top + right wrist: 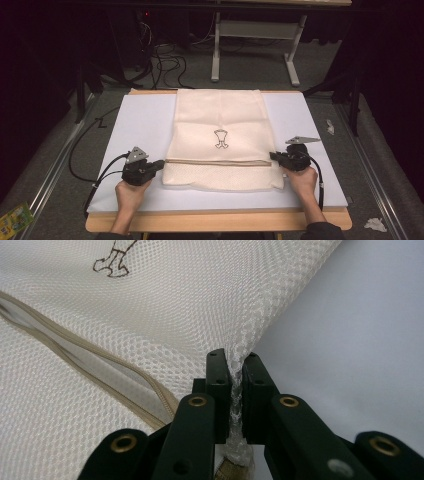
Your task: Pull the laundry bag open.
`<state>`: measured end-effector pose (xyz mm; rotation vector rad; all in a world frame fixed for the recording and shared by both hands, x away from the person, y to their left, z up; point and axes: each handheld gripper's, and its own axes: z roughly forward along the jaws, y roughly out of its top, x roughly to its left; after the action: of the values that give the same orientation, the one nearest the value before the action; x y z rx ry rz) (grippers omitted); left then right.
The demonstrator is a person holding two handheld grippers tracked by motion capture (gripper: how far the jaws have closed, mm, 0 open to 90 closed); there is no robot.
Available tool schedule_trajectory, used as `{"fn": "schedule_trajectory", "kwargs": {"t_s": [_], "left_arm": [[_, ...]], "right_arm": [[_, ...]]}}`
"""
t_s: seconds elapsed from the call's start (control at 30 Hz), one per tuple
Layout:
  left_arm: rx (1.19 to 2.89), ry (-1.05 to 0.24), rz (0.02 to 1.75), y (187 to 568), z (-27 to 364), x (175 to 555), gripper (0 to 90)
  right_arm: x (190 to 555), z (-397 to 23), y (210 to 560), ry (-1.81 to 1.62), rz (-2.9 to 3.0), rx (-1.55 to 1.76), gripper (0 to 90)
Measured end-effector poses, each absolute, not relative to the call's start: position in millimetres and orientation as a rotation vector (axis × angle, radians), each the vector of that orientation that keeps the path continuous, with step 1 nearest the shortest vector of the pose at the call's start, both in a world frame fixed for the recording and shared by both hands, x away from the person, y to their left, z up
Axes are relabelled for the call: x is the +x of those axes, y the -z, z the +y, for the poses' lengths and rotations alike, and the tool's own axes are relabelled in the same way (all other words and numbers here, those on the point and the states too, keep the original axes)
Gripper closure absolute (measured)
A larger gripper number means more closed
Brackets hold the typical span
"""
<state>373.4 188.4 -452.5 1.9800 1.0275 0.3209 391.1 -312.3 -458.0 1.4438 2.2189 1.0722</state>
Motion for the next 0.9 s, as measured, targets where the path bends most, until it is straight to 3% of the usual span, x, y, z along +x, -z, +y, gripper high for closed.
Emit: {"fn": "schedule_trajectory", "kwargs": {"t_s": [0.3,0.63,0.9], "left_arm": [[1.993,-0.32,1.03,454,187,374,86.4],[1.973,-0.343,1.014,450,190,371,83.5],[1.97,-0.352,0.999,445,191,370,77.8]], "right_arm": [[391,-311,459,-1.045,2.218,1.447,75.6],[388,-313,453,-1.048,2.168,1.446,54.9],[380,-312,443,-1.004,2.16,1.362,54.7]]}}
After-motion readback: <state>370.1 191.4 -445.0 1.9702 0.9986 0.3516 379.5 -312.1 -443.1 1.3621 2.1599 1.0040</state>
